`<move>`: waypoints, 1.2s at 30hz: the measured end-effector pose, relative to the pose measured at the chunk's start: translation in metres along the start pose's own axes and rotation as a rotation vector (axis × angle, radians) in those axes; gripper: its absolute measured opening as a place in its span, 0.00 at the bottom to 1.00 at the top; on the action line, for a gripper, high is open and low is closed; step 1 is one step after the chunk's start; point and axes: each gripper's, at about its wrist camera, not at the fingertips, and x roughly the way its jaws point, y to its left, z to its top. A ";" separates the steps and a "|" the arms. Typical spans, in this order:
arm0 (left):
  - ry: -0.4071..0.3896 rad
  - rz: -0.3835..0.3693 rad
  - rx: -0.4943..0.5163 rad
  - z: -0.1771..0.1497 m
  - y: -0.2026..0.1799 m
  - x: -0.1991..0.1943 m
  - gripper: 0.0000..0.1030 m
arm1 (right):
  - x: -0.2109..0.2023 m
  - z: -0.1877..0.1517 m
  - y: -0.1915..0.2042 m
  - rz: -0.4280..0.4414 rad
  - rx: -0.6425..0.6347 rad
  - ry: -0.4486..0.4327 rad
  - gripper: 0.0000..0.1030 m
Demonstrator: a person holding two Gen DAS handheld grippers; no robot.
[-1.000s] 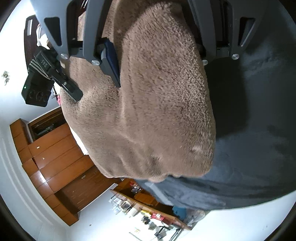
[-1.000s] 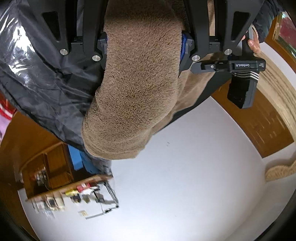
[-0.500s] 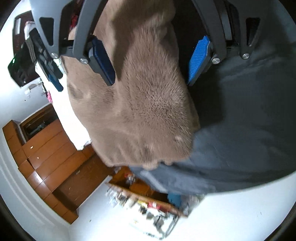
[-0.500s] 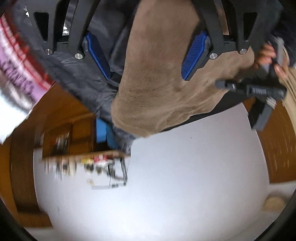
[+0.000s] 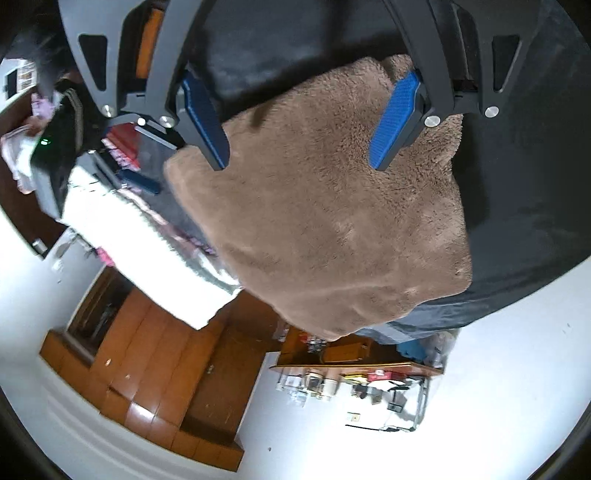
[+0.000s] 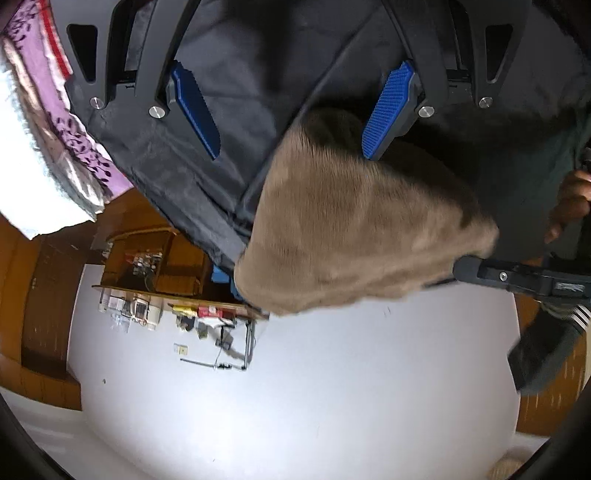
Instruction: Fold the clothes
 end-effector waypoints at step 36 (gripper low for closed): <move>-0.050 -0.308 -0.199 -0.007 0.074 0.017 0.81 | -0.021 0.035 -0.005 -0.038 0.134 -0.088 0.85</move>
